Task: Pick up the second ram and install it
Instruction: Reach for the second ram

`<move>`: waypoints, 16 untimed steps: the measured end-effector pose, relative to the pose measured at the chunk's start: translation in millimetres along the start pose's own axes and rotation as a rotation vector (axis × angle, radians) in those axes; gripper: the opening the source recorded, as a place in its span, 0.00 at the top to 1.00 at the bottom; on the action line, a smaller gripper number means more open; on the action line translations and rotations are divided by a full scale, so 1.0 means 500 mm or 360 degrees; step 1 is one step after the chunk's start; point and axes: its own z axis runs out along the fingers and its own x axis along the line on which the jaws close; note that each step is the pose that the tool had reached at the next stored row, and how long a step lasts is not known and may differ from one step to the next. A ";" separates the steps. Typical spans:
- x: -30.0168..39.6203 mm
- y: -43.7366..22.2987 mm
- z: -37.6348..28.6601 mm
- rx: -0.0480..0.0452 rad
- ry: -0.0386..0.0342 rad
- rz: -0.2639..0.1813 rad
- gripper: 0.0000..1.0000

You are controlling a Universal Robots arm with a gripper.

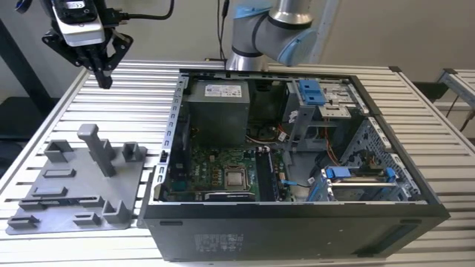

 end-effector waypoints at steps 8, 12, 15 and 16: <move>0.002 0.000 0.000 0.0000 0.0000 0.0000 0.89; 0.006 0.000 0.000 0.0000 0.0000 0.0000 0.89; 0.009 -0.001 0.000 0.0000 0.0000 0.0000 0.89; 0.010 -0.001 0.000 0.0000 0.0001 0.0000 0.89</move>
